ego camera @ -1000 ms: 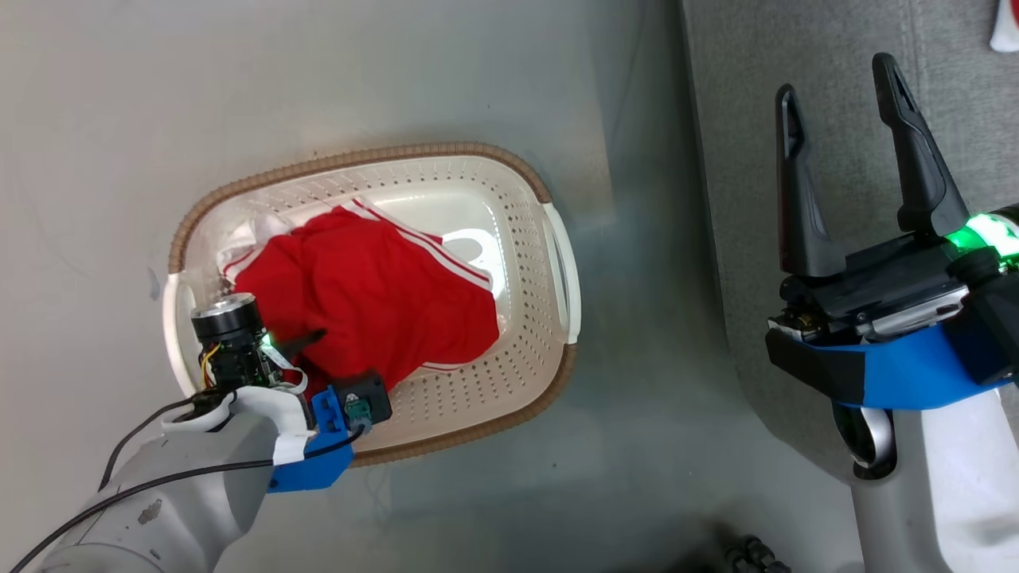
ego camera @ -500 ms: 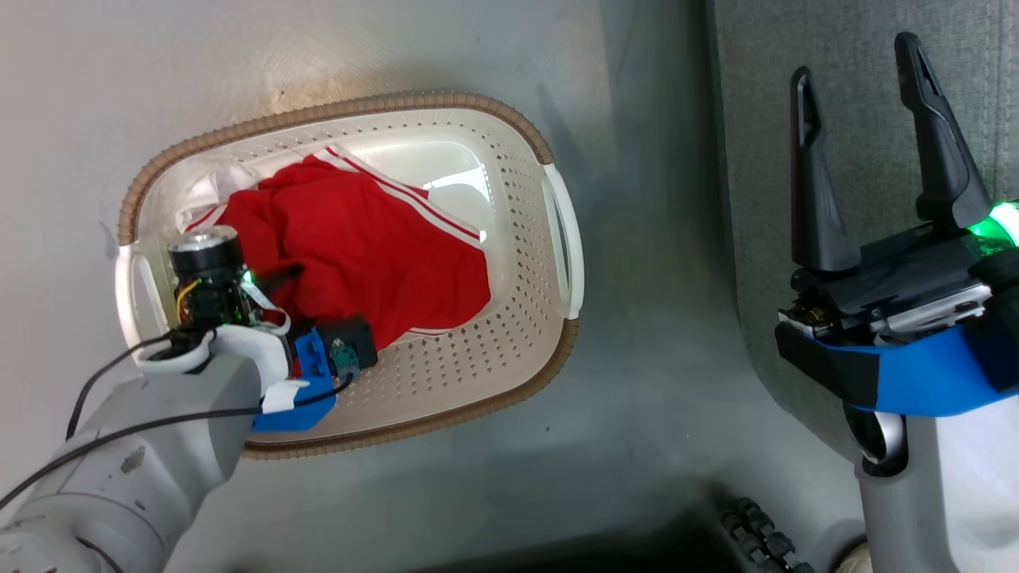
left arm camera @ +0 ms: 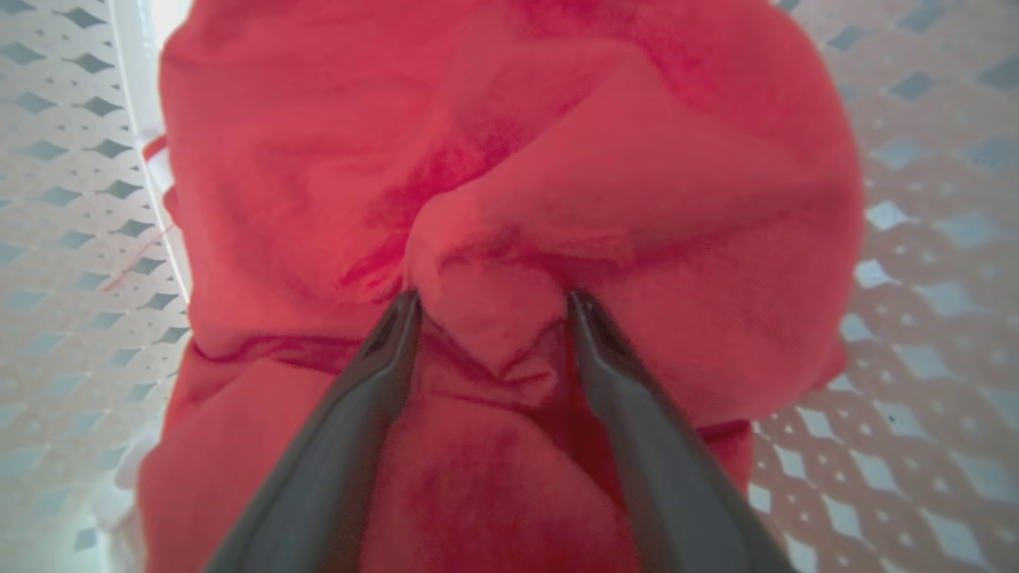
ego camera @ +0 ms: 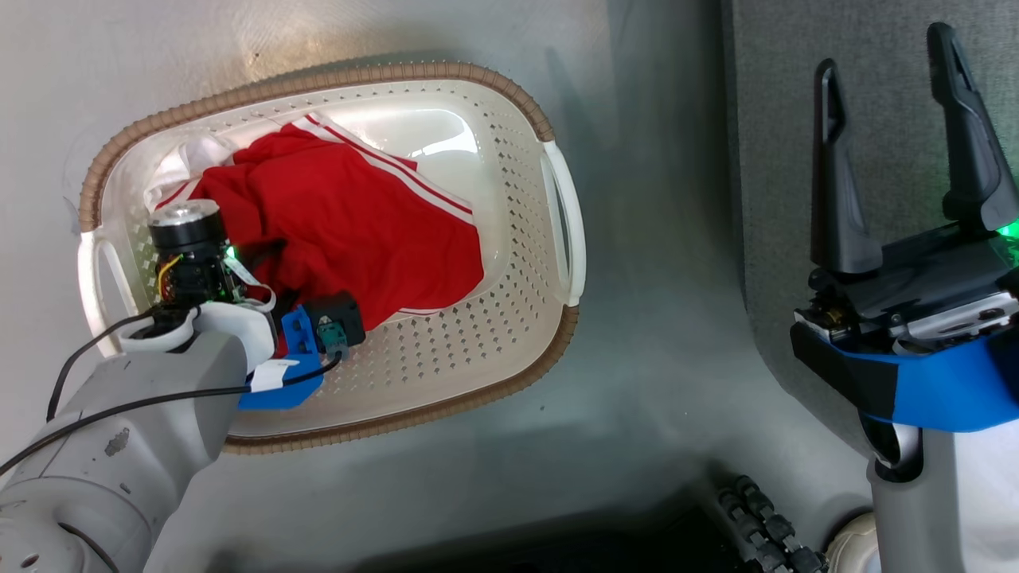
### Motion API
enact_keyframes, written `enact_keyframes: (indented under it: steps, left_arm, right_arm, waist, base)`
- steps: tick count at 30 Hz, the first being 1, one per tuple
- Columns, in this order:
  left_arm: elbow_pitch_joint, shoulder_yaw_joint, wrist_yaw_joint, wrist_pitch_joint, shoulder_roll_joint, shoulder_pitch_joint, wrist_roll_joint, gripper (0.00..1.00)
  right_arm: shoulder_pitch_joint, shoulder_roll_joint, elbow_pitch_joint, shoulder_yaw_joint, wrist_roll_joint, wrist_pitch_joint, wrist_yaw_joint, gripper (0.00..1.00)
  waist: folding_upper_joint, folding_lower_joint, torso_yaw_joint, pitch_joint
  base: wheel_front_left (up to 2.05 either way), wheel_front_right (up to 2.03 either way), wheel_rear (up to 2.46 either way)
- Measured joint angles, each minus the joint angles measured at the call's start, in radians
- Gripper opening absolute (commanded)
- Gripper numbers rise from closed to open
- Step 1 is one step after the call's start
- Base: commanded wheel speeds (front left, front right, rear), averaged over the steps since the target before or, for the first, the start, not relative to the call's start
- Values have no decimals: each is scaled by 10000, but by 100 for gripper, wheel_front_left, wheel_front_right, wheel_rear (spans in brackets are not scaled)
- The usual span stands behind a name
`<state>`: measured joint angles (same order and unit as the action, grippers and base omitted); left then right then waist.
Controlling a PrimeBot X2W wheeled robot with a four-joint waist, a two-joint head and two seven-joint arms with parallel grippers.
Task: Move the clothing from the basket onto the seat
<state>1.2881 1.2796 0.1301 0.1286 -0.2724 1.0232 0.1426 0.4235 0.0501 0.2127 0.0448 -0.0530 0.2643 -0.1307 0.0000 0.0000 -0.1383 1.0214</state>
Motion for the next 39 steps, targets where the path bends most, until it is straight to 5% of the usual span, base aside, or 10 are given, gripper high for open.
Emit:
enact_keyframes:
  steps: [6, 7, 8, 9, 21, 39]
  left_arm:
    - [0, 0, 0, -140, 10, 82, -4, 100]
    - [0, 0, 0, -127, 25, 84, -38, 68]
    - [0, 0, 0, -125, 56, 104, -123, 20]
    - [2, 0, 0, -128, 84, 141, -127, 0]
    - [4, 0, 0, 161, 309, 47, -384, 0]
    - [-431, 2, 0, 1302, 1354, -249, -2562, 0]
  right_arm:
    - [-19, 2, 211, 13, -69, 4, 0, 100]
    - [-21, 2, 240, 15, -69, 6, 0, 100]
    - [-23, 2, 263, 10, -71, 6, 0, 100]
    - [-23, 2, 278, 2, -82, 6, 0, 100]
    - [-30, 0, 182, -73, -81, 2, 0, 100]
    - [-80, 0, -658, -146, -77, -2, 0, 100]
  waist:
    - [0, 0, 5, 173]
    - [0, 0, -3, 194]
    - [0, 0, -5, 216]
    - [0, 0, -4, 233]
    - [0, 0, 114, -169]
    - [0, -1, 924, -2407]
  base:
    - [0, 0, 0]
    - [0, 0, 0]
    - [0, 0, 0]
    - [0, 0, 0]
    - [0, 0, 0]
    - [0, 0, 0]
